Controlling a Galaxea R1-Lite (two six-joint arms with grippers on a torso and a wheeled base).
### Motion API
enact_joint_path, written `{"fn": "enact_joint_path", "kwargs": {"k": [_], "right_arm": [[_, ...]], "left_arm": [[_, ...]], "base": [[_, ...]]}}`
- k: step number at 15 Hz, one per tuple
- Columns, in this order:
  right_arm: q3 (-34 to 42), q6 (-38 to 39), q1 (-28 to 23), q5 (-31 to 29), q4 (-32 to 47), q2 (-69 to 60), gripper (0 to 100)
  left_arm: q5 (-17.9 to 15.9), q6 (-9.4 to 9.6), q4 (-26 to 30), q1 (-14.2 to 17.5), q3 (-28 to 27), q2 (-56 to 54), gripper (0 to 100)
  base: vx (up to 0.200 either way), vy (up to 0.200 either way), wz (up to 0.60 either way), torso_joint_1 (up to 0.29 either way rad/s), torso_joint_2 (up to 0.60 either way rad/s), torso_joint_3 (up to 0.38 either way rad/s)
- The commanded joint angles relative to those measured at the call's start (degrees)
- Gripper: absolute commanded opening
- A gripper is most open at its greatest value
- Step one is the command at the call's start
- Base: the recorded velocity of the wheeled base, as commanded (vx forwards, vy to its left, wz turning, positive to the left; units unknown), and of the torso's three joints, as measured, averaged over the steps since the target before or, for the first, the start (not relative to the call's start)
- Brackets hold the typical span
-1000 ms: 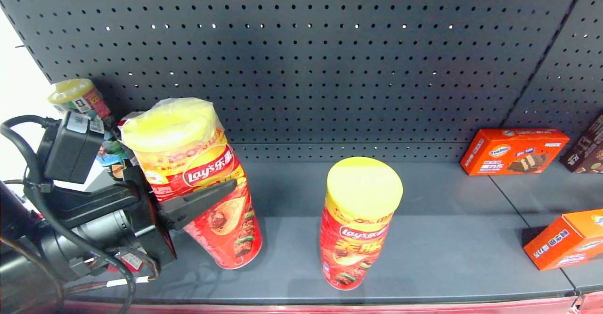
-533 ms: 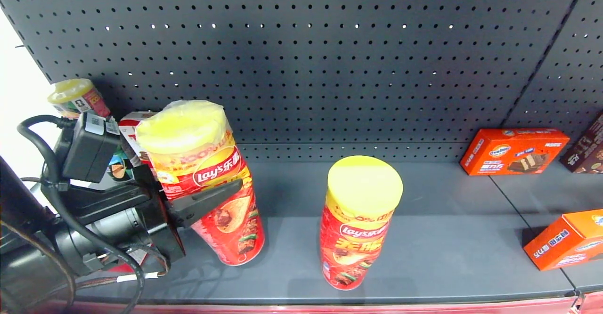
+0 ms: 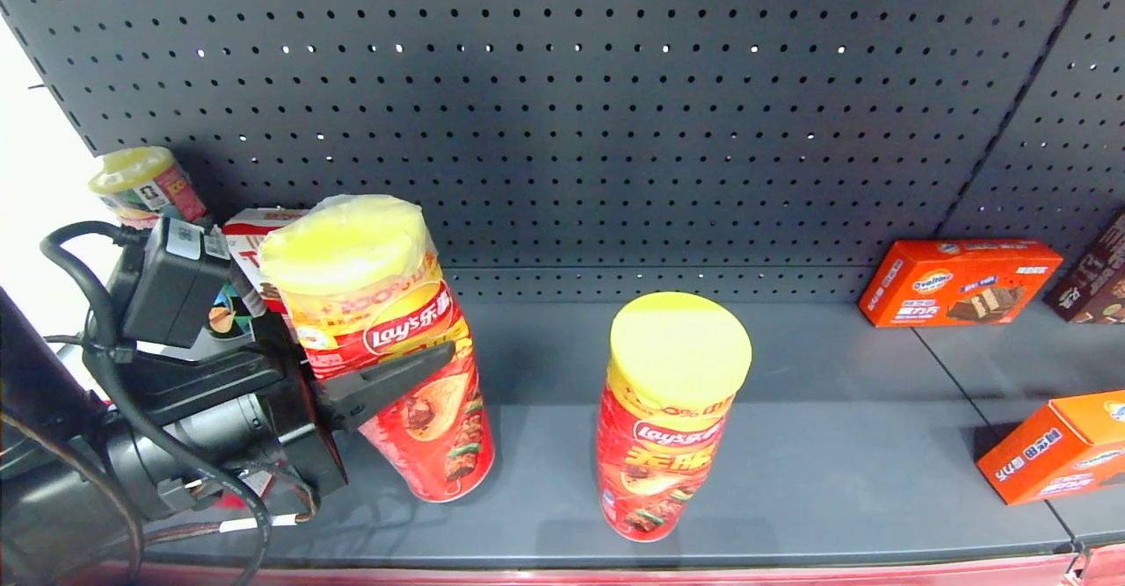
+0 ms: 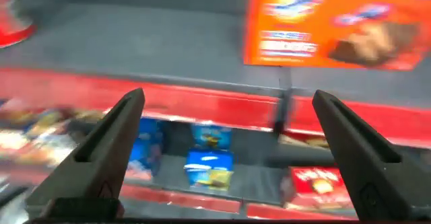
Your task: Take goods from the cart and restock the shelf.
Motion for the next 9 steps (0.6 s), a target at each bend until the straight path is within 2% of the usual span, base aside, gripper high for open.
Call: {"fn": "enact_joint_path", "kwargs": {"k": [1, 6, 9], "right_arm": [[-0.1, 0.8, 0.0, -0.3, 3.6, 0.4, 100], [0.0, 1.2, 0.0, -2.0, 2.9, 0.5, 100], [0.0, 1.2, 0.0, -2.0, 2.9, 0.4, 100]], "left_arm": [[0.0, 0.01, 0.0, 0.0, 0.2, -0.1, 0], [-0.1, -0.17, 0.0, 0.2, -0.2, -0.2, 0], [-1.0, -0.25, 0.7, -1.3, -2.9, 0.2, 0]], "base": [[0.0, 0.0, 0.0, 0.0, 0.0, 0.0], [0.0, 0.0, 0.0, 0.0, 0.0, 0.0], [0.0, 0.0, 0.0, 0.0, 0.0, 0.0]]}}
